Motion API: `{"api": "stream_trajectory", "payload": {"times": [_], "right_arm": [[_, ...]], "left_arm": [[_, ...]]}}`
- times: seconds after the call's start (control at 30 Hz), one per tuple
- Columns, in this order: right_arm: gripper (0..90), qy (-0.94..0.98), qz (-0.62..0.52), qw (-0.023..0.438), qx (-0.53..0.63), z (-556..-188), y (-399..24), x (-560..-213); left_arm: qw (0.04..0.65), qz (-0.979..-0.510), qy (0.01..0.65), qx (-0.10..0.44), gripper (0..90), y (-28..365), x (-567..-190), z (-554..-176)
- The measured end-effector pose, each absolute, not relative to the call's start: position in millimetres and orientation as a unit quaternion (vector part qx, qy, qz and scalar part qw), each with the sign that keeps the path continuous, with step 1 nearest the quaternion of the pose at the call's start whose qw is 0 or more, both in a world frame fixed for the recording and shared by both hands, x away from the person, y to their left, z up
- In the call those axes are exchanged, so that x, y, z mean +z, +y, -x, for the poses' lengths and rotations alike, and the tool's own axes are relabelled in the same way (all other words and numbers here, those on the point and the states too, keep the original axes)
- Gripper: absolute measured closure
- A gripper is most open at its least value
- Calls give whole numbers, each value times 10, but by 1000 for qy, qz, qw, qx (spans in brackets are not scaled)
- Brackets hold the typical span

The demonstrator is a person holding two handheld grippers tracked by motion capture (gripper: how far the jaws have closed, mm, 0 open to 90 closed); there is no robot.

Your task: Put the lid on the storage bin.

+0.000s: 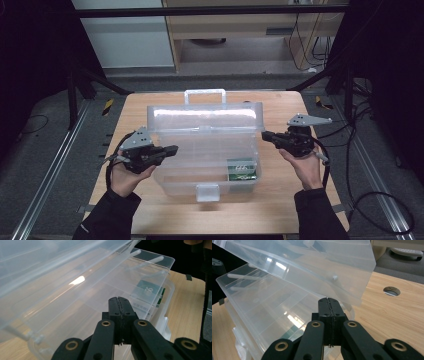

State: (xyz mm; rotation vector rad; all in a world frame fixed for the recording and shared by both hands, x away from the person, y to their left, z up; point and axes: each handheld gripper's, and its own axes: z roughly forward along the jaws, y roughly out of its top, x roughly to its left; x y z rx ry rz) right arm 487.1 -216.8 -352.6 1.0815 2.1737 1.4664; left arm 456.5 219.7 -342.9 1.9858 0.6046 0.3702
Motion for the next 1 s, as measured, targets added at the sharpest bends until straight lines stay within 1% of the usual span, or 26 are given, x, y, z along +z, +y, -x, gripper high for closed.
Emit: {"api": "stream_trajectory", "payload": {"times": [0.3, 0.53, 1.0], "right_arm": [[900, 758, -369, 158, 514, -4828, -2136, -3536], [900, 760, -368, 151, 514, -4797, -2123, -3615], [900, 766, -367, 153, 505, -4756, -2114, -3659]], "left_arm": [[491, -812, 267, 165, 899, 2420, -3458, -4547], [488, -809, 280, 170, 899, 2551, -3480, -4560], [487, -802, 299, 172, 900, 2705, -3534, -4548]]}}
